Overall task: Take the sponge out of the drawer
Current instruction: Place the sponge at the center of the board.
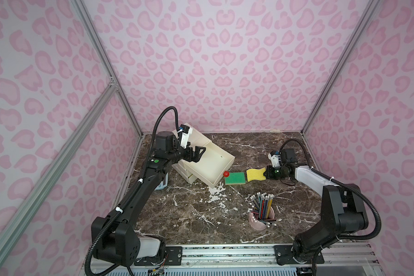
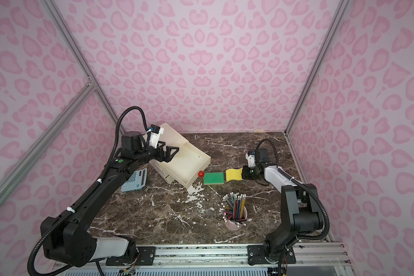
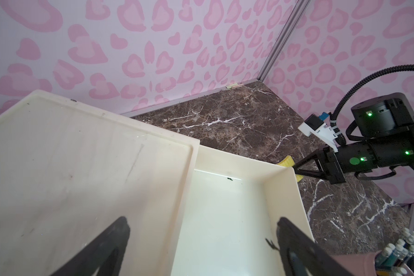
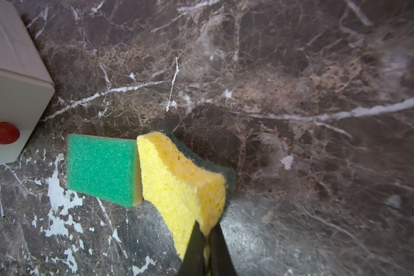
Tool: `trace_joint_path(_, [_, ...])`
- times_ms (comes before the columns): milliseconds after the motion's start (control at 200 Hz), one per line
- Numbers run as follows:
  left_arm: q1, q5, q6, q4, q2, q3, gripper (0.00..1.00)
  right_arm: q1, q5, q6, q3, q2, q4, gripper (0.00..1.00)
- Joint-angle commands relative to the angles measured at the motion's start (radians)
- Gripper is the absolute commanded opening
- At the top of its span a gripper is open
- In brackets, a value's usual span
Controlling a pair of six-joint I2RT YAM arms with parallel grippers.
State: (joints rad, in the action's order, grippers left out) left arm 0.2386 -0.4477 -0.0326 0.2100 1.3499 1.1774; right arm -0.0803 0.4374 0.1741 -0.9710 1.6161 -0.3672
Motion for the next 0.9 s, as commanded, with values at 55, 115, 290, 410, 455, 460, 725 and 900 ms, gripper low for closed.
trace_joint_path(55, [-0.002,0.007,0.007,-0.035,-0.020,-0.009,0.98,-0.001,-0.022,-0.003,-0.010,0.018,-0.034,0.00])
trace_joint_path(115, [-0.001,0.010,0.007,-0.035,-0.023,-0.010,0.98,0.000,-0.031,-0.015,-0.014,0.021,-0.049,0.00])
trace_joint_path(290, [-0.001,0.020,0.009,-0.032,-0.021,-0.008,0.98,-0.001,-0.085,-0.046,-0.025,0.029,-0.093,0.00])
trace_joint_path(410, [-0.002,0.017,0.011,-0.034,-0.017,-0.010,0.98,-0.001,-0.123,-0.055,-0.032,0.040,-0.109,0.00])
trace_joint_path(455, [-0.001,0.014,0.011,-0.036,-0.014,-0.010,0.98,-0.003,-0.112,-0.057,-0.034,0.048,-0.107,0.00])
trace_joint_path(460, [-0.002,0.014,0.011,-0.037,-0.013,-0.010,0.98,-0.003,-0.110,-0.058,-0.034,0.050,-0.107,0.00])
trace_joint_path(725, [-0.001,0.012,0.011,-0.037,-0.009,-0.010,0.98,-0.030,-0.164,-0.030,-0.033,0.081,-0.103,0.00])
trace_joint_path(900, [-0.002,0.012,0.010,-0.038,-0.012,-0.012,0.98,-0.039,-0.183,-0.025,-0.035,0.091,-0.104,0.00])
